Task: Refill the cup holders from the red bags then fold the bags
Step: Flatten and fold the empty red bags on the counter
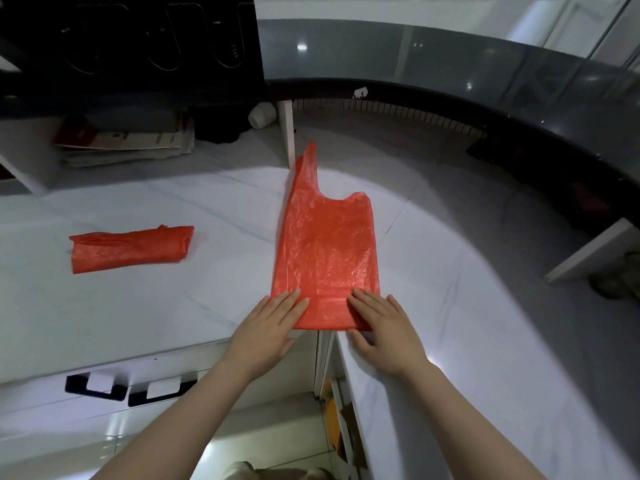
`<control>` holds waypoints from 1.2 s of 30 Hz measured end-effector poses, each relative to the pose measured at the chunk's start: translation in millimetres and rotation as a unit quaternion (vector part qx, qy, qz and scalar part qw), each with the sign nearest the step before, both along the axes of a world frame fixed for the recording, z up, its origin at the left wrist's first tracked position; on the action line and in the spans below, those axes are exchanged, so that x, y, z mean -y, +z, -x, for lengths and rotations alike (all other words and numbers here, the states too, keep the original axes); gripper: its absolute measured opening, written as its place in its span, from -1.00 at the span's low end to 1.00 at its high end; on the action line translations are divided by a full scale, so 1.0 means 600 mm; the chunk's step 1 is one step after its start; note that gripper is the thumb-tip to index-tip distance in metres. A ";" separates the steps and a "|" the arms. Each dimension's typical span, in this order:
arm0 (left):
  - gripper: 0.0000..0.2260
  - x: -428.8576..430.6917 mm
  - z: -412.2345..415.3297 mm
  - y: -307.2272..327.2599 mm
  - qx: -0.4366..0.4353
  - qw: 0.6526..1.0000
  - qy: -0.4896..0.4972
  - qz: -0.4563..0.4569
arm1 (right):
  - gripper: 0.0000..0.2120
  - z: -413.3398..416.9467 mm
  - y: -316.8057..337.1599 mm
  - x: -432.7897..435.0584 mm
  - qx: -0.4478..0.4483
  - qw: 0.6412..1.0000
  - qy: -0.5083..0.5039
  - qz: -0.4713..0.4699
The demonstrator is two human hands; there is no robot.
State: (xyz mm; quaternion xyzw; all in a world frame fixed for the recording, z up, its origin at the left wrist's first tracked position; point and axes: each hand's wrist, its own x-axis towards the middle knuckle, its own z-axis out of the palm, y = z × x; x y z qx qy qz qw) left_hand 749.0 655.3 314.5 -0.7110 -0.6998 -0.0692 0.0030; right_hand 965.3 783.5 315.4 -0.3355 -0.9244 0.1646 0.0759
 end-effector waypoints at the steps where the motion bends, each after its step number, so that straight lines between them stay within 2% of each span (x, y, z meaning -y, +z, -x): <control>1: -0.33 0.005 0.005 -0.001 0.016 0.999 -0.006 -0.026 | -0.42 -0.003 0.002 0.001 -0.028 1.000 -0.001 0.008; 3: -0.43 0.009 0.011 -0.003 0.076 0.995 -0.004 -0.060 | -0.39 -0.007 0.006 0.000 -0.044 0.999 0.016 0.010; 5: -0.56 0.010 0.014 -0.003 0.175 0.981 0.045 -0.072 | -0.33 -0.007 0.008 0.004 -0.037 0.999 0.031 -0.006; 6: -0.61 0.009 0.015 0.000 0.225 0.968 0.084 -0.080 | -0.34 -0.007 0.009 0.007 -0.049 0.998 0.032 -0.023; 8: -0.67 0.003 0.016 0.006 0.300 0.937 0.148 -0.098 | -0.49 -0.008 0.006 0.013 -0.095 0.994 0.015 -0.054; 10: -0.70 -0.001 0.018 0.010 0.330 0.924 0.166 -0.097 | -0.67 -0.008 0.004 0.019 -0.143 0.988 -0.033 -0.049; 13: -0.72 0.001 0.020 0.008 0.330 0.918 0.198 -0.091 | -0.95 -0.002 0.006 0.019 -0.198 0.967 -0.156 0.017; 15: -0.72 0.002 0.017 0.004 0.354 0.901 0.230 -0.100 | -0.88 0.000 -0.001 0.012 -0.196 0.956 -0.213 0.043; 18: -0.78 -0.007 0.015 0.008 0.407 0.865 0.267 -0.126 | -0.85 -0.005 -0.019 -0.003 -0.175 0.958 -0.224 0.044; 20: -0.83 -0.013 0.018 0.012 0.403 0.859 0.287 -0.128 | -0.84 -0.006 -0.024 -0.009 -0.169 0.957 -0.230 0.047; 26: -0.89 -0.020 0.018 0.010 0.345 0.881 0.297 -0.127 | -0.77 0.012 -0.020 -0.001 -0.152 0.945 -0.286 0.043; 32: -0.67 -0.032 0.015 0.009 0.312 0.889 0.310 -0.128 | -0.72 0.015 -0.016 0.002 -0.110 0.953 -0.281 -0.008; 36: -0.61 -0.029 0.008 0.011 0.261 0.915 0.287 -0.109 | -0.67 0.020 -0.015 0.002 -0.067 0.954 -0.291 -0.021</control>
